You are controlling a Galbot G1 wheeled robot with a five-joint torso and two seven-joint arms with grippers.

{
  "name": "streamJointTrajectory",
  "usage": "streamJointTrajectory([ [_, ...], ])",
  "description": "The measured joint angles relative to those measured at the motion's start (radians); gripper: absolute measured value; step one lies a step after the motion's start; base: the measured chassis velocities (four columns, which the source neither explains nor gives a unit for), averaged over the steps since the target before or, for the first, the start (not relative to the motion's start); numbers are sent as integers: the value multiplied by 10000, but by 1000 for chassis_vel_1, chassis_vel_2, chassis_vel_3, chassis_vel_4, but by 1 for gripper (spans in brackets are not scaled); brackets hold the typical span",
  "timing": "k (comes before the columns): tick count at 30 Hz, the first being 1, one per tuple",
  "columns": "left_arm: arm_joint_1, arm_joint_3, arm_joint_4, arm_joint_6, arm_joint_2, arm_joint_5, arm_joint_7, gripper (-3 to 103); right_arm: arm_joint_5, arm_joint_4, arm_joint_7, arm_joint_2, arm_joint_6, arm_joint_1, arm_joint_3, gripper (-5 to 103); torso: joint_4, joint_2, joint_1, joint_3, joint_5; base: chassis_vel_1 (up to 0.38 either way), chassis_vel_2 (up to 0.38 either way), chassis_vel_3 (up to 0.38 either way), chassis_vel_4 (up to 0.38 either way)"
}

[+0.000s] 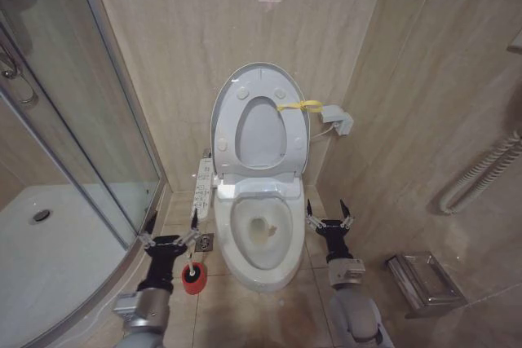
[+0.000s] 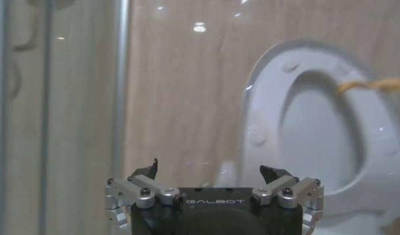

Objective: Open the toilet lid, clean the toilet bowl with a toilet brush, close the toilet lid, and flush.

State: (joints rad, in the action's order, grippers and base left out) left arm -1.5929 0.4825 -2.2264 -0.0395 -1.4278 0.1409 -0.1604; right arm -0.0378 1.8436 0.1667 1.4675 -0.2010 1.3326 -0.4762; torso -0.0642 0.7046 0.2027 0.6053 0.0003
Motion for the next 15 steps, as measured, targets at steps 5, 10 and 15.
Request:
streamJointTrajectory([
  [5,-214,50,631,-959,-121,-179,-347,100,0,-1,0,0,0,0,0,100,4,-1,2,1,-4,0,0,0,0],
  [10,-310,13,565,-1062,-235,-370,-306,100,0,-1,0,0,0,1,0,100,0,0,1,0,-3,0,0,0,0],
  [15,-368,-51,603,-949,-270,-385,-326,100,0,-1,1,0,0,0,0,100,1,0,0,0,-3,0,0,0,0],
])
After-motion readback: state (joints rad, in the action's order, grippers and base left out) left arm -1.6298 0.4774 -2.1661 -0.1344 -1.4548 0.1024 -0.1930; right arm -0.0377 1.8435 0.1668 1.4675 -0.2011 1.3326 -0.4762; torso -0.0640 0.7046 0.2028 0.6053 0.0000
